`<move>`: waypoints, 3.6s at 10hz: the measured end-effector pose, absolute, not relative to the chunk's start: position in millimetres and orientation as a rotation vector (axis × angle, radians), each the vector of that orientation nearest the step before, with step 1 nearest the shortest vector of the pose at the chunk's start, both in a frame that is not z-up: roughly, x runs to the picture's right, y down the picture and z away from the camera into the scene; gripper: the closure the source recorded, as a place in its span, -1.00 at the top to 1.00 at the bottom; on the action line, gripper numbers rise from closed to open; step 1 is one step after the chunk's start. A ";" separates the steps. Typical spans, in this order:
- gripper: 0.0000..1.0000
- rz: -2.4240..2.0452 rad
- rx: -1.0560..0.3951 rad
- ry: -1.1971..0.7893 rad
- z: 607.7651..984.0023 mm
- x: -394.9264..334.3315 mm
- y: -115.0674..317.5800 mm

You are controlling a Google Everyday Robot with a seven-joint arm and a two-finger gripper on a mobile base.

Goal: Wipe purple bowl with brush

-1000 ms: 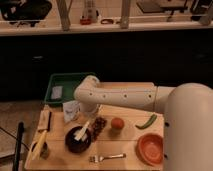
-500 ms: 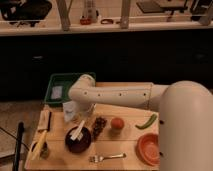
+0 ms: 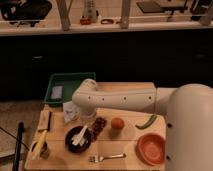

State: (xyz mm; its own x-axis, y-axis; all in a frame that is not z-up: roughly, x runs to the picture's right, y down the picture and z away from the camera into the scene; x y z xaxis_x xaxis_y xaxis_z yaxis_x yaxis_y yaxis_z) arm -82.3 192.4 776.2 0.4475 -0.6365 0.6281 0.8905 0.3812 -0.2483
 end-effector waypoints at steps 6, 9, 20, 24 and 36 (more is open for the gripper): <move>-1.00 -1.007 -0.590 -0.432 793.5 -83.3 164.6; -1.00 -1.035 -0.577 -0.439 792.7 -91.1 163.7; -1.00 -1.033 -0.577 -0.440 792.7 -91.0 163.8; -1.00 -1.033 -0.577 -0.440 792.7 -90.8 163.8; -1.00 -1.033 -0.578 -0.441 793.0 -90.8 164.5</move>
State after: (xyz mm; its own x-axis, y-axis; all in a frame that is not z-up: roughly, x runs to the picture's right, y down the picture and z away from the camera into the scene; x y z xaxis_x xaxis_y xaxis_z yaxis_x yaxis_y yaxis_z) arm -90.8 164.5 793.0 0.4492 -0.6680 0.5933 0.8906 0.3881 -0.2373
